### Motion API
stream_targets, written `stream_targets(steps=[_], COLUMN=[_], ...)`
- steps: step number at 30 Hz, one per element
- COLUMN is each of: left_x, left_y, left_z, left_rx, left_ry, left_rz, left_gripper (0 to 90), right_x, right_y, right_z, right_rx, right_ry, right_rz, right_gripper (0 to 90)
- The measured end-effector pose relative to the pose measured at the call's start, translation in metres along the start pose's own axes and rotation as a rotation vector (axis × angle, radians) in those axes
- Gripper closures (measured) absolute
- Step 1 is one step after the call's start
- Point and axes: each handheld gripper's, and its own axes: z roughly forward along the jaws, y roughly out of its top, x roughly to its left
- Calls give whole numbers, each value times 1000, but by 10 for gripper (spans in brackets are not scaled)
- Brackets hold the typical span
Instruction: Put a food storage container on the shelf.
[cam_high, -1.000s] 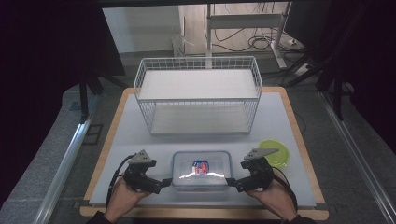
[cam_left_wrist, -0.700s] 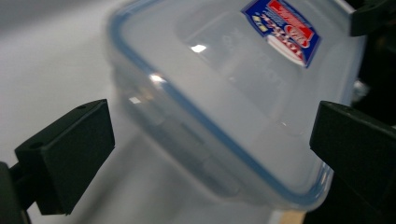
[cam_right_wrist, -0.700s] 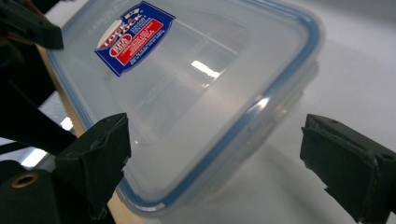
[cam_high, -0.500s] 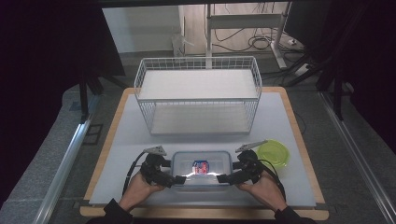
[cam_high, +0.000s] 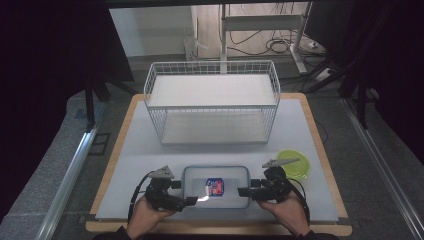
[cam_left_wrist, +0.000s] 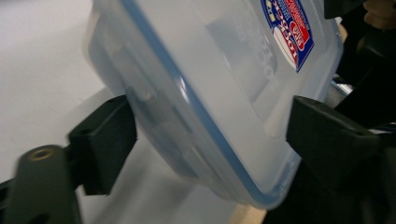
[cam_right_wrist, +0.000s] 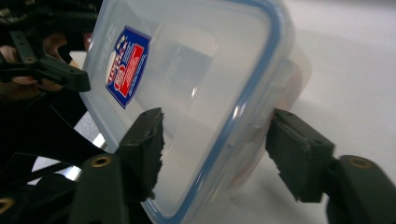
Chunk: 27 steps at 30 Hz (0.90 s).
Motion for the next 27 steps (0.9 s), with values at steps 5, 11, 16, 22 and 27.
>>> stream_targets(steps=[5,11,16,22,27], left_x=[2,10,17,14,15], left_y=[-8,-11,-13,-11,-11], left_z=[-10,-12,-14,-16,-18], left_rx=[-74,-115,-130,-113,-138], left_ry=[-29,-84,-140,-123,-146], left_rz=[-54,-124,-178,-179,-214], left_gripper=[304,408,474,475,498], right_x=[4,5,-1,0,-1], right_y=[-9,-15,-21,-23,-23], right_z=[-8,-11,-12,-11,-12], right_rx=[-27,-55,-78,-90,-98], right_ry=[8,19,65,67,80], right_rz=[-5,4,93,126,152], right_gripper=[465,490,511,516,534])
